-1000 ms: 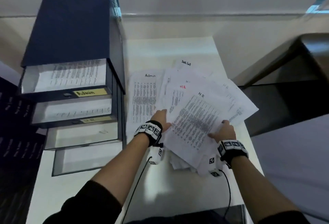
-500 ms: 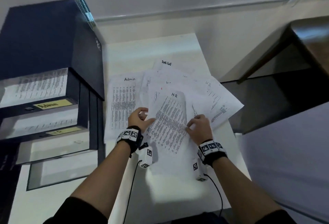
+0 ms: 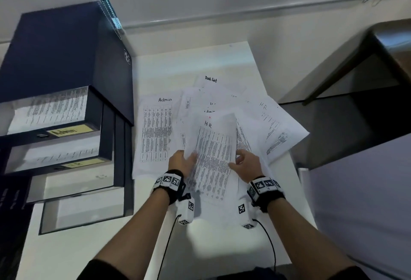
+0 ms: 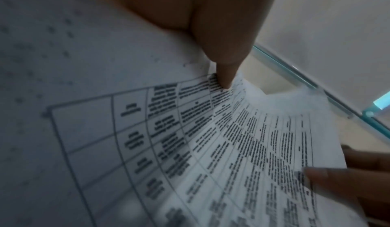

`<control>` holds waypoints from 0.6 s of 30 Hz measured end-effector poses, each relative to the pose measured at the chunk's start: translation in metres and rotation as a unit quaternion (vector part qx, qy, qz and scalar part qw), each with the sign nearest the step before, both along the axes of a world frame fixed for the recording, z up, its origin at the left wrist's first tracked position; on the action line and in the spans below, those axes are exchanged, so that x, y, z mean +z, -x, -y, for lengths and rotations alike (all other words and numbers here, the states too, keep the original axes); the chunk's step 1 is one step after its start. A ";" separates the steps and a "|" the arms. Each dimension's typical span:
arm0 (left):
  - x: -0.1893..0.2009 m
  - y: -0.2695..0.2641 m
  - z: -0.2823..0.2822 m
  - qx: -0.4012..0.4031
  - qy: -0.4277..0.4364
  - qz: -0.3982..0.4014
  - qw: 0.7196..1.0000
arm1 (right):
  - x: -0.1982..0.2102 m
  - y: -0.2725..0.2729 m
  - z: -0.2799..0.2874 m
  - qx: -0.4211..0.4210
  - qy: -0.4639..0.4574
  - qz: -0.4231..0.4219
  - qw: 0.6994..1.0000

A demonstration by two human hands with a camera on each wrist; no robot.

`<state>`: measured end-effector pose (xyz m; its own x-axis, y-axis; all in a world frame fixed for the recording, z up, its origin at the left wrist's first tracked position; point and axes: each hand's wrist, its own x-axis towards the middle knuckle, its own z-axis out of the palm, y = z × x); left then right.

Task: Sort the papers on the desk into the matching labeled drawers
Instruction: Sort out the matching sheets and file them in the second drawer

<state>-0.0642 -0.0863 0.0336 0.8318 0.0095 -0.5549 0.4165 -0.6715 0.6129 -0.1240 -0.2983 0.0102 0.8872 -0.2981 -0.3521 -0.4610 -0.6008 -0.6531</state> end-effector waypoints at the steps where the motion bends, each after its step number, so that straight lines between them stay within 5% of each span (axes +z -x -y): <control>1: 0.002 0.000 0.001 0.012 0.018 0.002 1.000 | 0.001 -0.001 0.001 0.001 -0.003 0.001 1.000; 5: 0.004 -0.007 -0.015 0.059 0.084 0.047 0.994 | 0.019 -0.008 0.005 -0.023 -0.049 0.076 0.996; 10: 0.061 -0.020 -0.024 0.084 0.199 0.124 0.968 | 0.057 -0.029 -0.006 -0.074 -0.124 0.186 0.972; 13: 0.092 -0.024 -0.036 0.079 0.213 0.189 0.955 | 0.086 -0.036 -0.013 -0.072 -0.127 0.237 0.960; 18: 0.132 -0.028 -0.083 0.056 0.186 0.173 0.966 | 0.138 -0.041 -0.051 -0.027 -0.186 0.262 0.947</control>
<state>-0.0360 -0.0038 0.1651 0.9734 -0.0356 -0.2265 0.2013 -0.3405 0.9185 -0.0833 -0.2470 0.1479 0.9559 -0.2906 0.0423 -0.0391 -0.2687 -0.9624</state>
